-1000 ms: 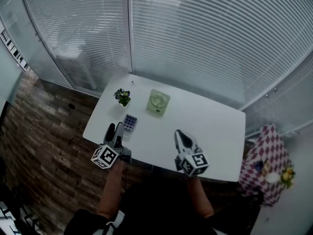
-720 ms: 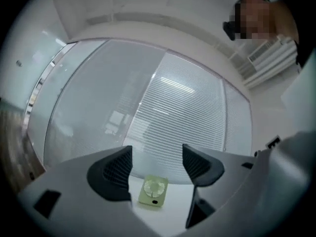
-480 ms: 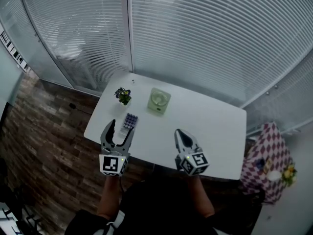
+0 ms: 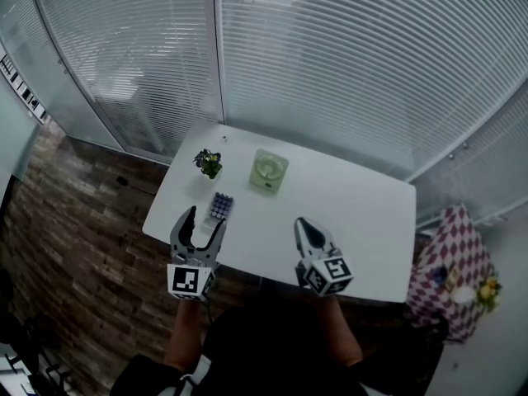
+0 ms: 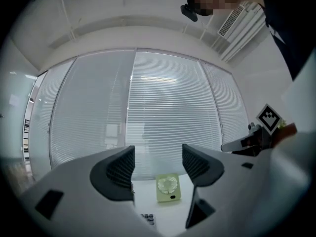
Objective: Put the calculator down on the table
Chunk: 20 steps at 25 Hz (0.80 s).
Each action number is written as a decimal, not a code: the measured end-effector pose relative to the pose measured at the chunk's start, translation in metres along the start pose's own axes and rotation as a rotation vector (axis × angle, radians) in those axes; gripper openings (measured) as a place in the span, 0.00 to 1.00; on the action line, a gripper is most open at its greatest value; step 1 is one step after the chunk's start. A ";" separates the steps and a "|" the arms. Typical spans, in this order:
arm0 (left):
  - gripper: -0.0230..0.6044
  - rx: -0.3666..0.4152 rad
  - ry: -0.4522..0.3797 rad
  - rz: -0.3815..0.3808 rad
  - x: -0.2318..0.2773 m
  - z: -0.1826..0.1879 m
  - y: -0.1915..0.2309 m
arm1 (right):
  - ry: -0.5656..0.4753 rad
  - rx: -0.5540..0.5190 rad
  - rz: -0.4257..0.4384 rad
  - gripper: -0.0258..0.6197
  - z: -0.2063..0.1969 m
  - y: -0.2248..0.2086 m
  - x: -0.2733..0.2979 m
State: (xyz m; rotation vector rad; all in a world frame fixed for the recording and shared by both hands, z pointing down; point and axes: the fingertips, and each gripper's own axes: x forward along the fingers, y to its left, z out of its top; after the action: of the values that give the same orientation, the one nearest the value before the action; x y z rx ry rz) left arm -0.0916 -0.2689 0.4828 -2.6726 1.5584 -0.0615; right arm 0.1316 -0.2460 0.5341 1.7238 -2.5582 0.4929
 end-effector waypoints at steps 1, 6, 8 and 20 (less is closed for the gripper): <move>0.51 -0.001 0.008 0.000 0.000 0.000 0.001 | 0.002 0.002 -0.001 0.05 0.000 0.000 0.000; 0.48 0.012 0.008 -0.006 0.000 0.002 0.000 | 0.004 -0.024 -0.010 0.05 0.005 0.000 0.000; 0.17 0.012 0.002 0.007 -0.002 0.003 0.001 | 0.006 -0.030 -0.011 0.05 0.005 0.000 0.000; 0.05 -0.035 0.016 -0.037 -0.002 -0.006 -0.006 | 0.021 -0.098 -0.004 0.05 0.005 0.006 0.003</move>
State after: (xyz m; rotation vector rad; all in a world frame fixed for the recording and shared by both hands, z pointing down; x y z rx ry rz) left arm -0.0882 -0.2643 0.4890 -2.7342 1.5286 -0.0576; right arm 0.1254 -0.2481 0.5289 1.6820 -2.5192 0.3758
